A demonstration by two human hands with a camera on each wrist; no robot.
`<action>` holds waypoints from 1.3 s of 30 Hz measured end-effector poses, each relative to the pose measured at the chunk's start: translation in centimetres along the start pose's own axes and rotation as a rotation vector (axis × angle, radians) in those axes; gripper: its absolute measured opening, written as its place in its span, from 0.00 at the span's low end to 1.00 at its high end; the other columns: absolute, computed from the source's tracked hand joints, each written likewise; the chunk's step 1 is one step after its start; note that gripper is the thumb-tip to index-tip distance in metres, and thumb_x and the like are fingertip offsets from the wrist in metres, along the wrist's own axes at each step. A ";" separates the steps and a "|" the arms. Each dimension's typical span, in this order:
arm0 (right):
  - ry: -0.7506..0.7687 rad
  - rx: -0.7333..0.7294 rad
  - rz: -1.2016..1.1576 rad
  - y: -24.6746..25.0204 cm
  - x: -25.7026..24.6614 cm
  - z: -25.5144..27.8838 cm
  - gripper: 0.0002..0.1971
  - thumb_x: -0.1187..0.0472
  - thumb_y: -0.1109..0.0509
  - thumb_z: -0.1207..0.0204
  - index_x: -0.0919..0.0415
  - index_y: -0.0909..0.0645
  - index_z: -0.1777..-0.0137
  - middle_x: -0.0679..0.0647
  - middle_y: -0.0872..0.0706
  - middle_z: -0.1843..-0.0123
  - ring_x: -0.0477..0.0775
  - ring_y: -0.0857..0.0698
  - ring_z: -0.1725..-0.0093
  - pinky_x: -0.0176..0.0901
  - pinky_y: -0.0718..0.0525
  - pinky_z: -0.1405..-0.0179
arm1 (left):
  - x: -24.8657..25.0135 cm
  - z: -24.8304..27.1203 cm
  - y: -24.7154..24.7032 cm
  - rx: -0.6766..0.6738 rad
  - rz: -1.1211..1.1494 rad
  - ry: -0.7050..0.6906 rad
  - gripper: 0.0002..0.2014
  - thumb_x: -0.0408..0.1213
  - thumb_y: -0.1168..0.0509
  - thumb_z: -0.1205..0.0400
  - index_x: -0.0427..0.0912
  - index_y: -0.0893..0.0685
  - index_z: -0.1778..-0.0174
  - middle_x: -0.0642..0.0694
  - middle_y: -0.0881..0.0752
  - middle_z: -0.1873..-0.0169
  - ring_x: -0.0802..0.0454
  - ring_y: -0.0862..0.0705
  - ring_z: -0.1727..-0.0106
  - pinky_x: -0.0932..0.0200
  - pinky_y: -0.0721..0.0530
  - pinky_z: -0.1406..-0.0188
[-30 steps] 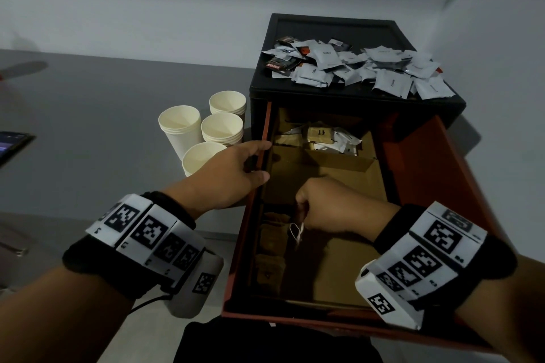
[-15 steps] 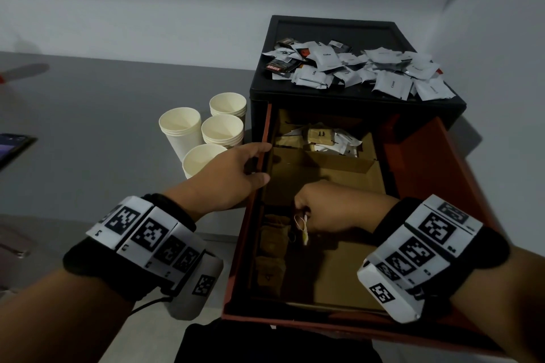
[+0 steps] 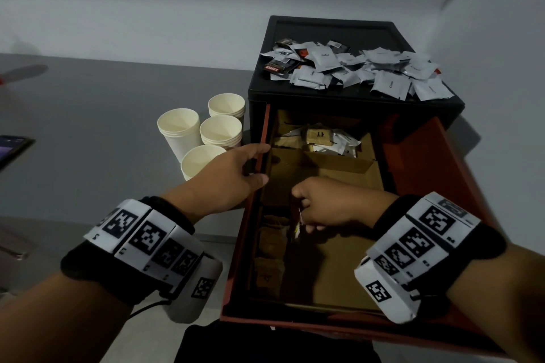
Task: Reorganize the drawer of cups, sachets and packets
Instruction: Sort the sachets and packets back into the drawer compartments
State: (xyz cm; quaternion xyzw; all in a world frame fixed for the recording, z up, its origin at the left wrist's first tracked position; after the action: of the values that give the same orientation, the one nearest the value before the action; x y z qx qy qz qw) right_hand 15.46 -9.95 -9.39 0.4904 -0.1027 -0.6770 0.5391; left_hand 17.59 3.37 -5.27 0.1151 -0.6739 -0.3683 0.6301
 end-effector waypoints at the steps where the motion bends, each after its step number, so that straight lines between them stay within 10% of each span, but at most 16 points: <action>1: 0.002 -0.009 -0.009 -0.1 0.0 0.1 0.14 0.73 0.40 0.20 0.53 0.30 0.61 0.49 0.23 0.63 0.57 0.11 0.49 0.34 0.20 0.68 | 0.0 0.0 -0.1 -0.001 0.008 0.002 0.26 0.32 0.36 0.18 0.49 0.32 0.23 0.62 0.24 0.56 0.72 0.23 0.62 0.86 0.28 0.67; 4: -0.025 0.009 -0.032 0.7 0.0 0.4 0.16 0.73 0.40 0.20 0.54 0.28 0.38 0.52 0.20 0.57 0.48 0.13 0.60 0.32 0.23 0.75 | -0.1 0.2 -0.3 0.002 0.049 0.019 0.25 0.33 0.38 0.17 0.51 0.33 0.23 0.58 0.24 0.49 0.72 0.23 0.64 0.85 0.27 0.70; 10: -0.191 0.286 0.265 6.8 2.4 0.8 0.09 0.69 0.37 0.23 0.55 0.21 0.50 0.55 0.18 0.53 0.49 0.21 0.62 0.35 0.28 0.73 | -0.5 0.2 -0.6 -0.004 0.108 0.056 0.25 0.34 0.40 0.16 0.54 0.34 0.23 0.54 0.22 0.43 0.63 0.18 0.64 0.74 0.21 0.77; 17: -0.357 0.011 0.545 3.9 6.6 -2.0 0.06 0.64 0.32 0.26 0.67 0.17 0.57 0.56 0.21 0.62 0.53 0.22 0.61 0.41 0.26 0.66 | -0.4 0.2 -0.6 -0.016 0.054 0.080 0.25 0.35 0.40 0.15 0.55 0.36 0.22 0.56 0.23 0.44 0.54 0.15 0.52 0.76 0.23 0.78; 20: -0.368 -0.016 0.595 3.1 6.1 -2.4 0.12 0.66 0.37 0.21 0.64 0.26 0.67 0.53 0.29 0.69 0.50 0.28 0.70 0.38 0.30 0.72 | 0.0 0.1 -0.4 -0.020 -0.025 0.070 0.26 0.35 0.40 0.15 0.53 0.36 0.22 0.53 0.21 0.43 0.60 0.17 0.65 0.75 0.24 0.79; 24: -0.320 -0.029 0.602 2.9 5.2 -2.4 0.08 0.66 0.42 0.18 0.67 0.21 0.49 0.52 0.33 0.68 0.52 0.27 0.62 0.40 0.29 0.60 | 1.4 0.2 0.5 0.041 -0.263 0.029 0.28 0.37 0.35 0.18 0.52 0.35 0.21 0.49 0.23 0.33 0.60 0.24 0.50 0.72 0.30 0.57; 27: -0.285 0.081 0.538 4.6 3.9 -1.7 0.07 0.67 0.41 0.20 0.67 0.21 0.54 0.57 0.23 0.63 0.51 0.26 0.66 0.38 0.30 0.71 | 3.0 0.2 1.2 0.119 -0.345 -0.060 0.29 0.39 0.32 0.21 0.50 0.32 0.23 0.48 0.29 0.28 0.52 0.25 0.36 0.69 0.33 0.45; 30: -0.194 0.201 0.433 6.6 1.9 -0.3 0.11 0.67 0.38 0.23 0.70 0.21 0.44 0.65 0.17 0.46 0.58 0.20 0.55 0.46 0.22 0.64 | 5.5 0.1 1.8 0.175 -0.372 -0.188 0.27 0.41 0.30 0.23 0.48 0.27 0.26 0.48 0.26 0.32 0.57 0.24 0.40 0.83 0.37 0.52; 33: -0.030 0.269 0.346 7.9 -1.0 1.6 0.08 0.66 0.34 0.24 0.68 0.18 0.48 0.62 0.16 0.55 0.54 0.21 0.62 0.41 0.26 0.71 | 8.1 -0.2 1.7 0.134 -0.307 -0.262 0.24 0.41 0.29 0.24 0.49 0.23 0.31 0.55 0.23 0.46 0.67 0.25 0.58 0.89 0.34 0.63; 39: 0.178 0.360 0.051 9.3 -4.6 5.1 0.08 0.72 0.33 0.26 0.60 0.22 0.61 0.49 0.22 0.69 0.40 0.22 0.76 0.24 0.27 0.80 | 9.9 -0.8 1.0 -0.001 -0.159 -0.286 0.22 0.38 0.28 0.24 0.51 0.22 0.34 0.60 0.18 0.62 0.67 0.19 0.61 0.76 0.23 0.59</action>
State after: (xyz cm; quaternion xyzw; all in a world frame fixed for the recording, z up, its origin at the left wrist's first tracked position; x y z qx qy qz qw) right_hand 17.04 -11.77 1.92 0.6340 -0.1864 -0.5879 0.4666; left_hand 16.83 -2.35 2.86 0.1141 -0.7451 -0.4300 0.4968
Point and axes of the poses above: each hand's wrist, its own z-axis away from the middle knuckle, its own y-axis out of the back of the hand, x = y × z, the point moved 7 cm from there along -z, towards the middle knuckle
